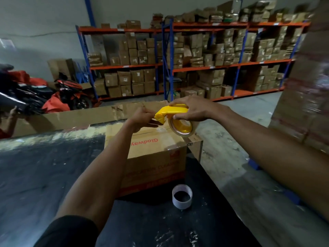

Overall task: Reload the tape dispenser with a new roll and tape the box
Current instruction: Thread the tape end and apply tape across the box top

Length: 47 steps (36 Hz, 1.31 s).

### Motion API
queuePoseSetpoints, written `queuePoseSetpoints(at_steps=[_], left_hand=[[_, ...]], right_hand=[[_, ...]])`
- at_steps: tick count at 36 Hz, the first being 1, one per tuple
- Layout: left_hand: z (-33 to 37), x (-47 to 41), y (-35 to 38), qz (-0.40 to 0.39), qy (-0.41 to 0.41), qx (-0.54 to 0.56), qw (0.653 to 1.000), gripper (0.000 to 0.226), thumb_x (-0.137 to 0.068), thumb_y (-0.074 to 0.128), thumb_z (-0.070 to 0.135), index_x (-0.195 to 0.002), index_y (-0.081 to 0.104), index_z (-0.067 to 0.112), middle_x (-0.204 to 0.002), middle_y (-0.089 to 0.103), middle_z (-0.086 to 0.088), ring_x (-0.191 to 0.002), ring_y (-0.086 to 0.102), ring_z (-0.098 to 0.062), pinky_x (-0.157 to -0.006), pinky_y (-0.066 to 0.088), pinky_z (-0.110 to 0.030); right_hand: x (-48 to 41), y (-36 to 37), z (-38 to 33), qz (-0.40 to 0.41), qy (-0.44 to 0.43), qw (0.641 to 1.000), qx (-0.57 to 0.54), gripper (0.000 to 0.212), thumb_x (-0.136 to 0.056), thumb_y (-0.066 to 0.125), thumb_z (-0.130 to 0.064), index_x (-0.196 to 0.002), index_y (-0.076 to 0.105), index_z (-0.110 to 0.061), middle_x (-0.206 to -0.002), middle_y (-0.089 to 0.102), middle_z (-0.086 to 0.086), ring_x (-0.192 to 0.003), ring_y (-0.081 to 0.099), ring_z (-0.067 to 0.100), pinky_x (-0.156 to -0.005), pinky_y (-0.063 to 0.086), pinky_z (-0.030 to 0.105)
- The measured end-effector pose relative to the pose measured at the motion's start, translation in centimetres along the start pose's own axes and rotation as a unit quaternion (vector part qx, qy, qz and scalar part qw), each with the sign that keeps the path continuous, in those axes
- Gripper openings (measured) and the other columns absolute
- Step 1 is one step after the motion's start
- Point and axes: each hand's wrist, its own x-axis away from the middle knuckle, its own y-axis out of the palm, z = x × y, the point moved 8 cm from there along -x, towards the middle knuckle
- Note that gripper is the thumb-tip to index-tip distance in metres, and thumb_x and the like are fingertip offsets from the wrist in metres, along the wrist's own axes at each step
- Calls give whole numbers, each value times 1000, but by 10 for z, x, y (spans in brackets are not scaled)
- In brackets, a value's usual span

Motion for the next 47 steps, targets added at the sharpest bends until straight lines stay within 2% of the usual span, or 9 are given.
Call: queuePoseSetpoints(at_steps=[9,12,15,19,22,28,34,40,47], left_hand=[[-33,-44,-6,-36,-17,-5,999,21,-99,60,9,-88,77,11,-85,74,-8,-81,71,-17,-76,60,-29],[-34,-59,-4,-68,25,-68,995,17,-96,63,4,-87,76,11,-84,72,-11,-77,69,-16,-78,60,-30],[-37,-74,5,-101,37,-132,985,9,-93,68,7,-95,77,5,-88,74,-13,-80,69,-16,-79,59,-30],[-55,-93,16,-103,33,-157,982,14,-93,68,6,-99,76,-4,-85,71,-17,-76,64,-20,-74,55,-36],[-70,-111,4,-89,2,-162,983,15,-97,64,6,-100,75,-3,-80,65,-14,-68,56,-18,-63,49,-28],[-79,-133,3,-95,-14,-219,971,26,-96,45,-4,-96,70,6,-72,54,-6,-62,47,-15,-45,40,-12],[-98,-147,4,-61,42,-229,971,15,-94,63,7,-96,78,6,-97,74,-9,-90,65,-18,-86,53,-36],[-101,-136,4,19,115,-242,963,16,-92,72,26,-91,79,11,-76,70,-8,-67,58,-16,-58,40,-21],[-103,-132,0,67,128,-251,957,13,-83,80,27,-85,80,15,-77,69,-14,-70,61,-25,-64,49,-38]], right_hand=[[-13,19,-6,11,40,999,34,72,-87,56,-72,-147,49,-34,-146,55,7,-127,50,32,-93,45,43],[-17,32,-6,43,66,997,12,64,-85,54,-70,-136,60,-31,-127,67,6,-111,60,27,-83,51,40],[-21,54,-11,49,85,995,20,55,-83,54,-66,-120,67,-28,-104,70,4,-88,61,24,-65,41,33],[-24,69,-8,50,124,991,8,40,-83,58,-60,-98,65,-23,-86,62,3,-67,50,19,-52,30,29],[-25,79,0,33,145,989,-18,35,-87,60,-56,-78,59,-23,-67,50,-5,-56,43,10,-47,25,28],[-42,99,6,16,160,987,18,43,-79,55,-61,-81,72,-22,-68,59,-1,-65,58,24,-55,45,33],[-62,105,13,-31,188,982,9,47,-83,58,-61,-62,56,-19,-62,52,-1,-61,51,21,-53,32,32],[-75,107,13,-81,205,975,23,46,-82,60,-59,-62,49,-20,-66,50,0,-72,55,26,-60,42,35],[-85,111,11,-135,221,966,30,46,-83,62,-61,-93,58,-17,-87,57,3,-87,58,26,-68,47,34]])
